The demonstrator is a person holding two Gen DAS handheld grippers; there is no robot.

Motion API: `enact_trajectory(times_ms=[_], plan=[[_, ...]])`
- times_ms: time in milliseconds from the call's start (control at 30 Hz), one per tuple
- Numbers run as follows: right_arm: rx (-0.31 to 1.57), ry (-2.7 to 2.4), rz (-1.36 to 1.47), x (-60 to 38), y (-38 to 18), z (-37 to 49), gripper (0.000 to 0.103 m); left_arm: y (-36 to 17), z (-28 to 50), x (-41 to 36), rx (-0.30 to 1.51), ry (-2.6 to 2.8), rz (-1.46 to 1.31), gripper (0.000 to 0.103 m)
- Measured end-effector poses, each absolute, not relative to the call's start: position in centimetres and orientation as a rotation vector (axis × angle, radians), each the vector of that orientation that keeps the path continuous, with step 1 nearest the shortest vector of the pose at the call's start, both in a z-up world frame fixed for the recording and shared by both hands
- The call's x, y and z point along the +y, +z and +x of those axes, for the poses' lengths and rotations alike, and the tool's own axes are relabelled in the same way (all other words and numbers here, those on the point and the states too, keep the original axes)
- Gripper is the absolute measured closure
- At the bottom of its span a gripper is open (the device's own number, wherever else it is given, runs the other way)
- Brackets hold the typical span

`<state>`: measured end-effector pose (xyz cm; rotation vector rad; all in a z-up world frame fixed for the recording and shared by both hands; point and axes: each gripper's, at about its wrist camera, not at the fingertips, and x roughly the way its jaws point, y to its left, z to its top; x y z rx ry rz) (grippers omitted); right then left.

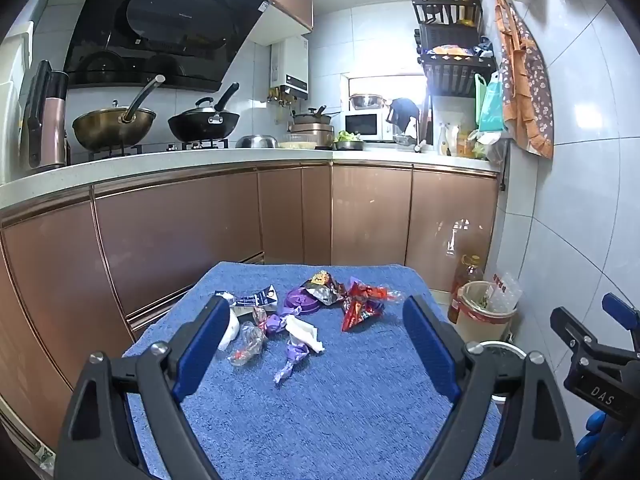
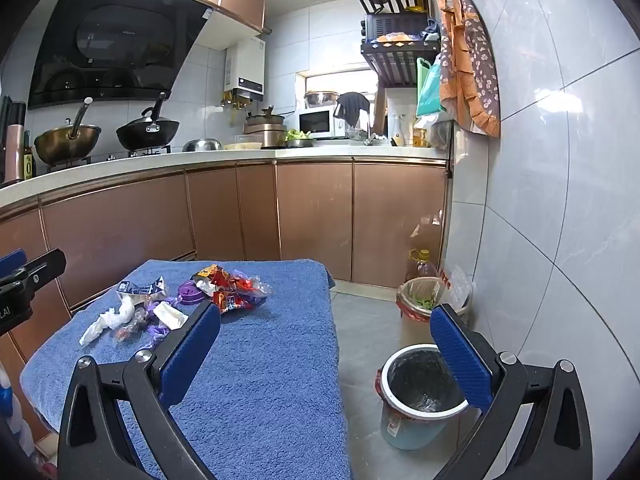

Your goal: Collect trash

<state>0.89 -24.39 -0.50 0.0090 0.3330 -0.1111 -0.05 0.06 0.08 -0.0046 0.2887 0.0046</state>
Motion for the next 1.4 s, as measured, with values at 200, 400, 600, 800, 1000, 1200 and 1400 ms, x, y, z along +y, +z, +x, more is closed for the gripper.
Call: enact_trajectory(times_ms=[200,400,600,800,1000,1200,1400], plan=[[0.328,-0.110,0.009,-24.4,-0.5,0.8,0.000,0.1,-0.2,-0.1,0.287,0.000,0.005,0.015],[0.328,-0.111,0.007,-24.3,-0.5,0.8,0.000,0.2,-0.3,-0.3,0.290,-0.004,0.004,0.015],[0.328,-0.109,0.009,-24.3,-0.5,0.9,0.000,0.0,-0.1,0.4,0.292,0.002,-0.001,0.015],[0.329,-0.109,0.009,-24.2,-0.6,0.9,0.000,-0.1,-0.1,0.5,0.290,0.000,0.001,0.015],[0.329,-0.108,0.009,-24.2,-0.6,0.9,0.000,-0.3,0.2,0.4,0.291,0.005,-0.003,0.015],[0.331,-0.107,0.007,-24.2,-0.4,0.7,0.000,-0.2,0.0,0.6,0.290,0.009,-0.007,0.015],[0.328,-0.108,0.005,-23.9,-0.3,1.1,0.000,-0.2,0.0,0.7,0.288,0.007,-0.009,0.015]])
